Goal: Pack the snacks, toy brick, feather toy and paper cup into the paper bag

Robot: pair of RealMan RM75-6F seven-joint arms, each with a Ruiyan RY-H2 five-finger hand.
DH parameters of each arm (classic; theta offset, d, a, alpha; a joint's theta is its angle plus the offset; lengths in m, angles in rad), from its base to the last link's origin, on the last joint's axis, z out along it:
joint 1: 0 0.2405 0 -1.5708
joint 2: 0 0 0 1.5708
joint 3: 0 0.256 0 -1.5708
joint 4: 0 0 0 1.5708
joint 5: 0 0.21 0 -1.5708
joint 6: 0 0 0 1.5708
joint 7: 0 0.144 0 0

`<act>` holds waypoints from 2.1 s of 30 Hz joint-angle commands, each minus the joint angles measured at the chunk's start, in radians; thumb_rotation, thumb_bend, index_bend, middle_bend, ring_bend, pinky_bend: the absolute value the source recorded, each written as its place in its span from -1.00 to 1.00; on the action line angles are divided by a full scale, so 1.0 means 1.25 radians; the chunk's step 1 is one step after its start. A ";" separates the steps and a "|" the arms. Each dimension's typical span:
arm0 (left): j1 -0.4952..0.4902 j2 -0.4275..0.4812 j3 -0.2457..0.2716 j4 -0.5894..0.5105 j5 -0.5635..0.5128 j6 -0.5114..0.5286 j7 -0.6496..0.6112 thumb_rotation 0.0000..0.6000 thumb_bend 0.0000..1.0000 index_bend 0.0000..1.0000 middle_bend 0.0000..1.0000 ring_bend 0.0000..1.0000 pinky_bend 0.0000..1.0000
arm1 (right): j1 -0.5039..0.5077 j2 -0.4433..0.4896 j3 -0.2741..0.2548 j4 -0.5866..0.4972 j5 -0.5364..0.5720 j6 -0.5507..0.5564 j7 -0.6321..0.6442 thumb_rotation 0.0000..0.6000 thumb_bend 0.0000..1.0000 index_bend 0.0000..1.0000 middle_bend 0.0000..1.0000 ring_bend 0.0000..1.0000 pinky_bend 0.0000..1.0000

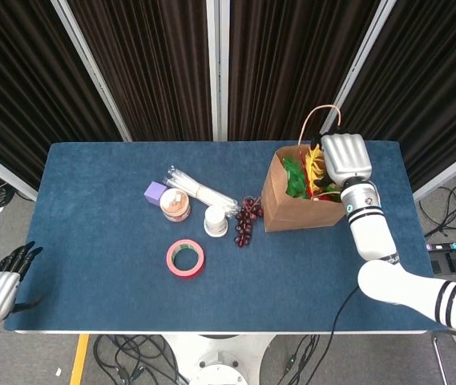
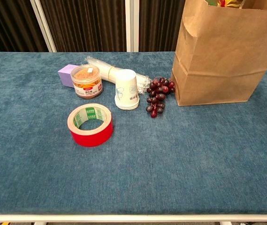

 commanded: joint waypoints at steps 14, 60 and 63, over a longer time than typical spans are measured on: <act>-0.001 0.003 -0.002 -0.009 0.003 0.009 0.002 1.00 -0.47 -0.72 -0.83 -0.95 -0.67 | -0.030 0.004 0.050 -0.060 -0.171 0.093 0.199 1.00 -1.00 -0.30 -0.25 -0.67 -0.52; 0.010 0.000 0.002 0.013 0.011 0.031 -0.038 1.00 -0.47 -0.73 -0.82 -0.95 -0.67 | 0.126 -0.462 -0.126 0.165 -0.246 0.048 0.053 1.00 -1.00 -0.47 -0.43 -0.80 -0.61; 0.009 -0.001 0.003 0.016 0.013 0.033 -0.039 1.00 -0.47 -0.73 -0.82 -0.95 -0.67 | 0.135 -0.495 -0.129 0.214 -0.226 0.033 0.039 1.00 -1.00 -0.50 -0.46 -0.82 -0.64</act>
